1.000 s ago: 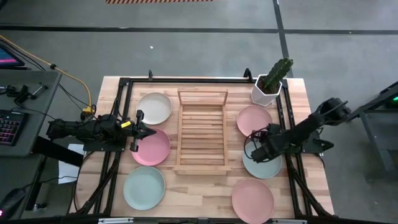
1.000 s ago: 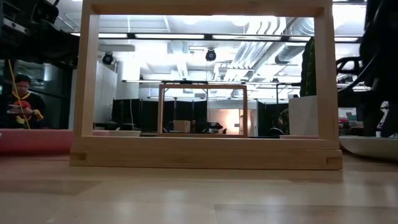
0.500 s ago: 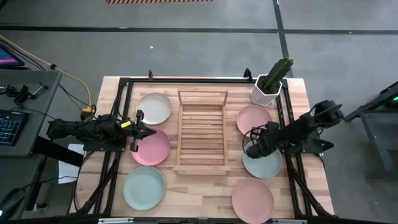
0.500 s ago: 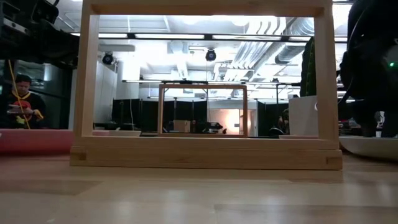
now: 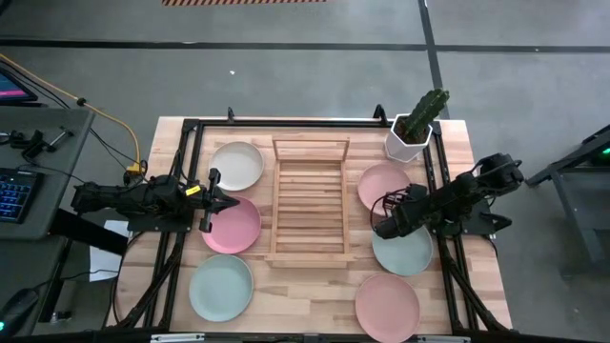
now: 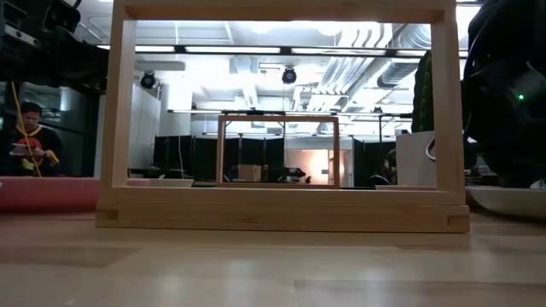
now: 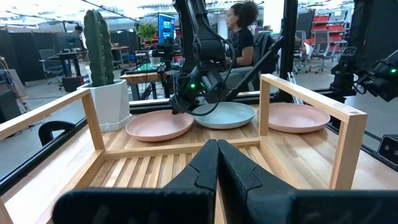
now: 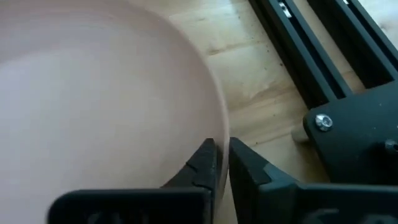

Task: Place and stack plates onto a shelf
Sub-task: Put the top light pink plate on the shelf, then stack the pink plate on top of the light pink plate on the shelf

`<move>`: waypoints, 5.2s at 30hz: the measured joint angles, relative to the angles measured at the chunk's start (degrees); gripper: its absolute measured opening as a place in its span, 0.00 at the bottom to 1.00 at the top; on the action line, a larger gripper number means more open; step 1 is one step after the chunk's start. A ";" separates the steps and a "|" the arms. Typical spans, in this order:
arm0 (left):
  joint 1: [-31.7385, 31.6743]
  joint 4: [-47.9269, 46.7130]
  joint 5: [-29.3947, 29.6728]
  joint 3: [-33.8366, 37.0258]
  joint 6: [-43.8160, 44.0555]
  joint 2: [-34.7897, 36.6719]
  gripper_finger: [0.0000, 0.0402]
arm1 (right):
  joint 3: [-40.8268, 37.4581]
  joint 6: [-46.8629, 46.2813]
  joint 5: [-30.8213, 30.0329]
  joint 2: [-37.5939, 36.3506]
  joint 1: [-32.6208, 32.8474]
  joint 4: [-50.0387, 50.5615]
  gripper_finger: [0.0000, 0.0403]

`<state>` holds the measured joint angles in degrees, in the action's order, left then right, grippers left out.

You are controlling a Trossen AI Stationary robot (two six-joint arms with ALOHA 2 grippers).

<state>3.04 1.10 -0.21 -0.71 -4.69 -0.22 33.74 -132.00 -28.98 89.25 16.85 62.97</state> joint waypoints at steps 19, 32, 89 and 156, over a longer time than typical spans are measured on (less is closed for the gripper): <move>-0.01 0.00 0.00 0.00 0.00 0.01 0.00 | 0.37 -0.60 -4.43 -6.54 3.59 0.81 0.00; -0.01 0.00 0.00 0.00 0.00 0.01 0.00 | 5.98 -1.01 -17.66 -13.42 7.71 9.80 0.00; 0.01 0.00 0.00 0.00 0.00 0.01 0.00 | 15.89 77.04 -11.03 11.94 -20.62 -66.89 0.00; -0.01 0.00 -0.01 -0.01 0.00 -0.01 0.00 | -4.34 117.47 -11.27 -23.71 1.11 -82.32 0.40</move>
<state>3.03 1.10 -0.22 -0.72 -4.69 -0.23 29.40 -14.53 -40.25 65.54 17.95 -19.36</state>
